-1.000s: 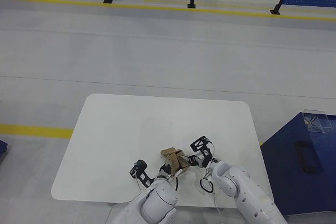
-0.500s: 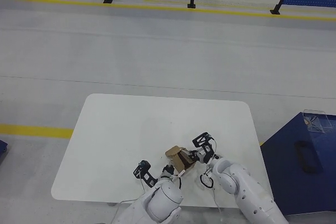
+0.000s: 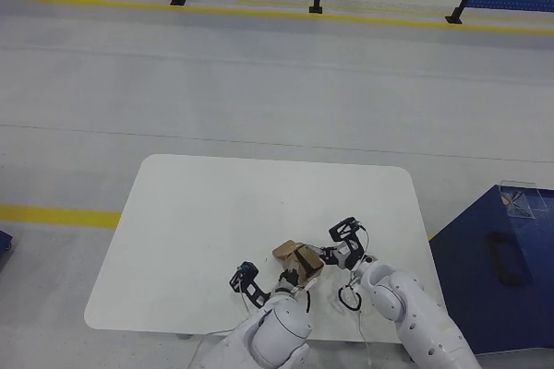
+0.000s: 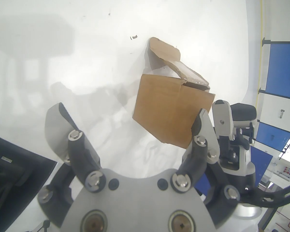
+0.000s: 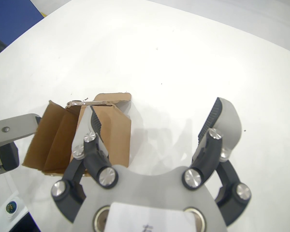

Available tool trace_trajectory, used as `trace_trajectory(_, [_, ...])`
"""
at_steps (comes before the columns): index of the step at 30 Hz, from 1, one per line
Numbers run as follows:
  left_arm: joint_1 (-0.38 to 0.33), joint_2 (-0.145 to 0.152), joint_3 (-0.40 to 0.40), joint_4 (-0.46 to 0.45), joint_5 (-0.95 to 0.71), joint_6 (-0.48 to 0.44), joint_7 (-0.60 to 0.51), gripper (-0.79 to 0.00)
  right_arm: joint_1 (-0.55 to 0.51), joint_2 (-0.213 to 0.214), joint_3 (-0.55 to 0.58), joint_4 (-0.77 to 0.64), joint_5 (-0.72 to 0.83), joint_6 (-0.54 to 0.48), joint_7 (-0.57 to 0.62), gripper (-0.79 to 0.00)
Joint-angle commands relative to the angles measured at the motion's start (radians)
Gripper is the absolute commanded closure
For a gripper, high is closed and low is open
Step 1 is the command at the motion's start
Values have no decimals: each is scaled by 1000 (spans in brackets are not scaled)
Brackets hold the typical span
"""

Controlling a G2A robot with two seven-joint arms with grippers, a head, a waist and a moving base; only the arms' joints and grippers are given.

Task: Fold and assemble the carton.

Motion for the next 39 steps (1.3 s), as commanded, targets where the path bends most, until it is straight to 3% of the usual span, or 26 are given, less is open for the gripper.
trace_trajectory(1, [-7,-7,7,26,12,0,-3,-785,-2,-1,3,0,-1,2,1,-785])
trace_trajectory(13, [-35,-45,17,135,30,0,-15,-785,7,-12,13,8,13,37,-16,-785])
trace_trajectory(21, [1,-64,3,100,17,0,5,-785,-66,23,145,-36,2,-142,-96,-785])
trace_trajectory(25, [37,-71,-51,26,41,-49,83,-785,-124,48,217,-75,-16,-292,-59,-785])
trace_trajectory(28, [68,-73,-87,-26,52,-89,108,-785,-168,64,261,-119,-67,-333,-19,-785])
trace_trajectory(33, [99,-71,-119,-64,86,-112,74,-785,-195,69,250,-141,-171,-295,53,-785])
trace_trajectory(39, [120,-72,-132,-76,121,-113,16,-785,-113,35,107,-63,-228,-161,55,-785])
